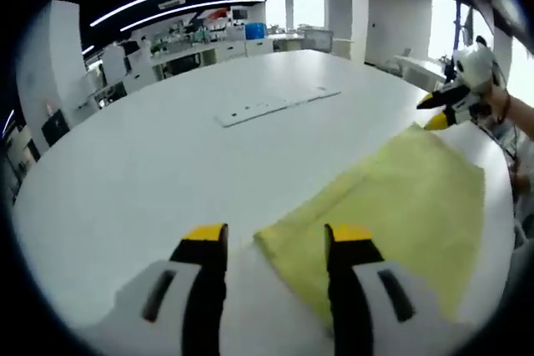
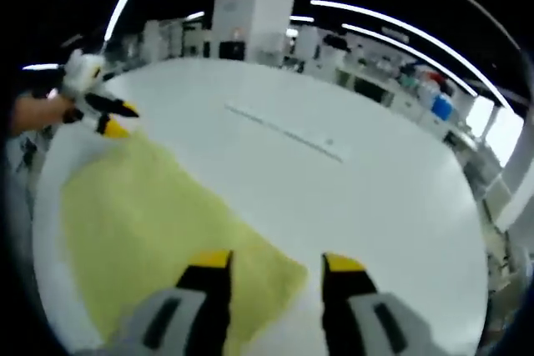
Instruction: Fold the garment on the visible template until the final outline fits inside the template.
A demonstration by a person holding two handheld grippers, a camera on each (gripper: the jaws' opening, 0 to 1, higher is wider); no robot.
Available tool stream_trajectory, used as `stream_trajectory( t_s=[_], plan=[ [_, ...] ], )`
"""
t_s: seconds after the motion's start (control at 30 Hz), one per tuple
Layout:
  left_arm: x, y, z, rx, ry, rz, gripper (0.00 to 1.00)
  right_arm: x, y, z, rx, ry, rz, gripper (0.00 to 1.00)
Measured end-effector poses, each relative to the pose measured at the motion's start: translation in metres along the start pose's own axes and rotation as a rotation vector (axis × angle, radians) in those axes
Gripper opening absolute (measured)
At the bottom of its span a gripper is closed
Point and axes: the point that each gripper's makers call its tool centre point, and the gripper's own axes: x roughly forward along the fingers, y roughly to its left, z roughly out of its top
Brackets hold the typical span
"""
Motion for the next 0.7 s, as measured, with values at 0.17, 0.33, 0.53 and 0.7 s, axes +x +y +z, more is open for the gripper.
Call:
stream_trajectory(
  t_s=[0.17,0.33,0.53,0.7],
  plan=[
    [-0.014,-0.004,0.005,-0.076,-0.059,-0.031,0.62,-0.014,0.007,-0.011,0.050,0.013,0.024,0.62],
    [-0.034,-0.002,0.000,-0.088,-0.083,-0.022,0.76,-0.029,0.020,-0.021,0.097,0.018,0.069,0.75],
    [-0.052,-0.009,-0.005,-0.093,-0.102,-0.054,0.87,-0.052,0.040,-0.028,0.105,0.013,0.106,0.85],
    [-0.068,-0.028,-0.015,-0.094,-0.117,-0.084,0.92,-0.067,0.055,-0.031,0.110,0.003,0.140,0.90]
  ],
)
